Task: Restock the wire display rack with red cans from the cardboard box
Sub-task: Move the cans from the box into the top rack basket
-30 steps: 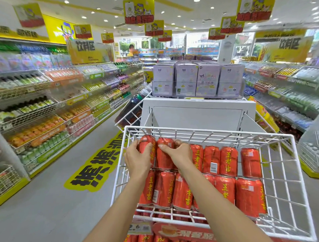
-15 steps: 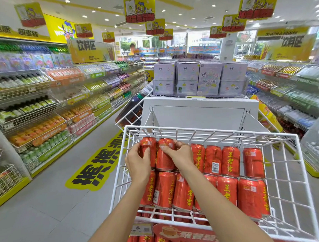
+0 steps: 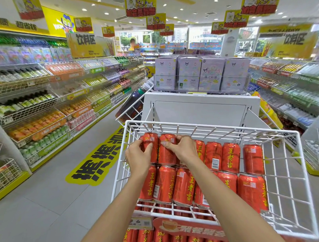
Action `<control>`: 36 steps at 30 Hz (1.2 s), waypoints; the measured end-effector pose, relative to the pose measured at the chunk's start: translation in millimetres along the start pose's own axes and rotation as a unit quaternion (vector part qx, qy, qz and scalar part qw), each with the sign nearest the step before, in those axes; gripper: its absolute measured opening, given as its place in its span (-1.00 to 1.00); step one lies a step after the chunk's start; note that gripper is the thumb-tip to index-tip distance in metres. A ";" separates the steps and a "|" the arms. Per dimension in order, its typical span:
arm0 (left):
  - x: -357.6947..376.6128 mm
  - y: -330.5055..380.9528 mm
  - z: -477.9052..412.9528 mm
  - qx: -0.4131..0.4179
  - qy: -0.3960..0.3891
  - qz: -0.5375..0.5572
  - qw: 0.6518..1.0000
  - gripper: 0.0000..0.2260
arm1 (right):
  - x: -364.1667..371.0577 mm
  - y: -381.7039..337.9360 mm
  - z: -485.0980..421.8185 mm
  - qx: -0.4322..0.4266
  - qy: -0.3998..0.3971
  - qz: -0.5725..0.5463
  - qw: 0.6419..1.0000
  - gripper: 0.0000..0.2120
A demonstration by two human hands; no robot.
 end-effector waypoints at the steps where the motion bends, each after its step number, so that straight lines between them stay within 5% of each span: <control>1: 0.5 -0.6 0.3 -0.002 -0.003 -0.001 1.000 -0.68 | -1.0 -0.6 0.5 -0.002 0.005 0.009 1.000 -0.36; 10: 1.2 -1.0 3.6 0.028 -0.027 -0.001 0.999 -0.80 | -3.5 5.4 7.4 -0.016 0.028 0.010 0.999 -0.22; 28: -9.6 18.3 7.7 0.076 -0.079 -0.072 0.991 -0.80 | -25.1 -13.9 21.3 -0.049 0.008 0.092 0.995 -0.48; 32: -11.7 43.4 28.2 0.199 -0.180 -0.167 0.949 -0.73 | -45.0 -20.3 43.5 -0.117 -0.024 0.143 0.982 -0.53; 36: -19.5 67.1 62.9 0.323 -0.319 -0.276 0.847 -0.62 | -64.6 -28.6 75.4 -0.192 -0.078 0.211 0.955 -0.40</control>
Point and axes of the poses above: each hand's wrist, its own z-axis away from the middle knuckle, its own x-axis out of the palm, y = z × x, the point moved 8 cm from there along -z, towards the middle knuckle, and after that the axes turned 13 degrees about y, right-handed, at the moved point
